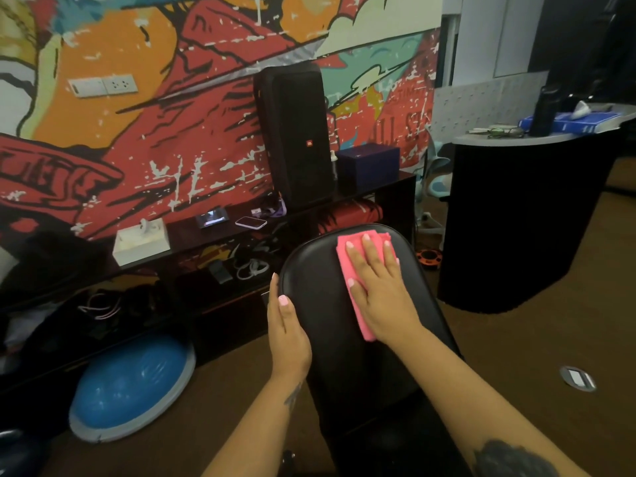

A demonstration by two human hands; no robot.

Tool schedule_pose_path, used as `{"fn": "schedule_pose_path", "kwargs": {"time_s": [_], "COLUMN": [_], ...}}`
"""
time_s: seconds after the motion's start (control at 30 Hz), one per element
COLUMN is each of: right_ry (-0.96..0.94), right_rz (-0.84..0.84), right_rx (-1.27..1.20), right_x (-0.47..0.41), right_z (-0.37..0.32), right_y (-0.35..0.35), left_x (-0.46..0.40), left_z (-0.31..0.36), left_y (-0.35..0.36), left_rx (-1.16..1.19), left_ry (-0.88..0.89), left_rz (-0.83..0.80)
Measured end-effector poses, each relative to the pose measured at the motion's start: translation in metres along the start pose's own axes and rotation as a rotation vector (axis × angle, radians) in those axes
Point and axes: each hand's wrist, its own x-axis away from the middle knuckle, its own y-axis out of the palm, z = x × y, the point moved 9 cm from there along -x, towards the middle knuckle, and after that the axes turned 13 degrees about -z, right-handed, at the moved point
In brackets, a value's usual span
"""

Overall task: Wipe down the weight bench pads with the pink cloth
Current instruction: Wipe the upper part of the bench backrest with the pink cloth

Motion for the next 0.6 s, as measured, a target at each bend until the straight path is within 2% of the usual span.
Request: {"fn": "schedule_pose_path", "kwargs": {"time_s": [0.1, 0.2, 0.3, 0.47, 0.6], "right_ry": [-0.060, -0.214, -0.328, -0.272, -0.120], "right_rz": [-0.017, -0.052, -0.060, -0.033, 0.030], "right_rx": [0.044, 0.096, 0.118, 0.084, 0.019], "right_x": [-0.019, -0.014, 0.008, 0.023, 0.008], "right_z": [-0.033, -0.069, -0.073, -0.025, 0.010], "right_y": [-0.003, 0.007, 0.019, 0.018, -0.001], "left_x": [-0.001, -0.002, -0.001, -0.001, 0.002], "left_z": [0.001, 0.004, 0.007, 0.004, 0.005], "left_y": [-0.002, -0.005, -0.003, -0.003, -0.001], "left_rx": [-0.007, 0.004, -0.003, -0.023, -0.008], "left_ry": [0.018, 0.054, 0.074, 0.015, -0.011], "left_rz": [0.014, 0.029, 0.016, 0.033, 0.021]}}
